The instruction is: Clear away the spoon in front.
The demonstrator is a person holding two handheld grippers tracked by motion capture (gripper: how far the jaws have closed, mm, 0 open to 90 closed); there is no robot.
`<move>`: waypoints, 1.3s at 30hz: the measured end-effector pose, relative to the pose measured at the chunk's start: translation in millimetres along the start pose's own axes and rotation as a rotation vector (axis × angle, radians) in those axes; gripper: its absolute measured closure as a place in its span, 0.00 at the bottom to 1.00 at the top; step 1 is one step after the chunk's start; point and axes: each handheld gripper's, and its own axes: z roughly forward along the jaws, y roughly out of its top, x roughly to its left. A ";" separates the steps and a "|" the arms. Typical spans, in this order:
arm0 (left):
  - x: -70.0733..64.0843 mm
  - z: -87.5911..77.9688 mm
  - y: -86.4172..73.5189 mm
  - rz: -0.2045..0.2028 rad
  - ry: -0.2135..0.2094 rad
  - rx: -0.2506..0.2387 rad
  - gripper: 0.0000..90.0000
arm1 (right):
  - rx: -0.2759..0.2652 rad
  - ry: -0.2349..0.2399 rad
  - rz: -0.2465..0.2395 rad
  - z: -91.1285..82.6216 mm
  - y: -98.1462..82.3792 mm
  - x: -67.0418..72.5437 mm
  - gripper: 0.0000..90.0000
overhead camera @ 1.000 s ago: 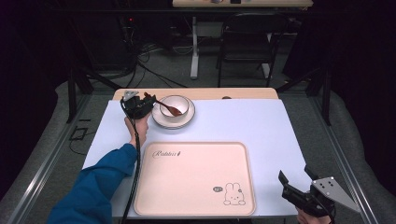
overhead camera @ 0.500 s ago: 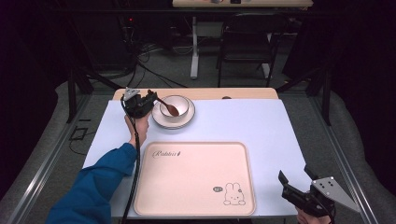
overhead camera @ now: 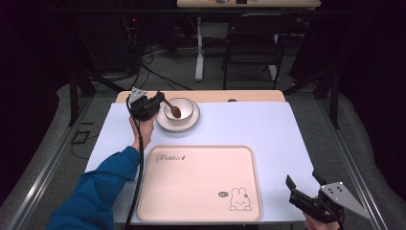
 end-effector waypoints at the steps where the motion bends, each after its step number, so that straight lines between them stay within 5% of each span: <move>1: 0.1 -0.6 0.7 0.000 0.000 -0.002 0.94 | 0.000 0.000 0.001 0.0 0.0 0.1 0.15; 39: -9.6 -38.7 38.8 0.027 -0.089 -0.068 0.94 | -0.002 -0.002 -0.008 -0.1 0.2 1.1 0.15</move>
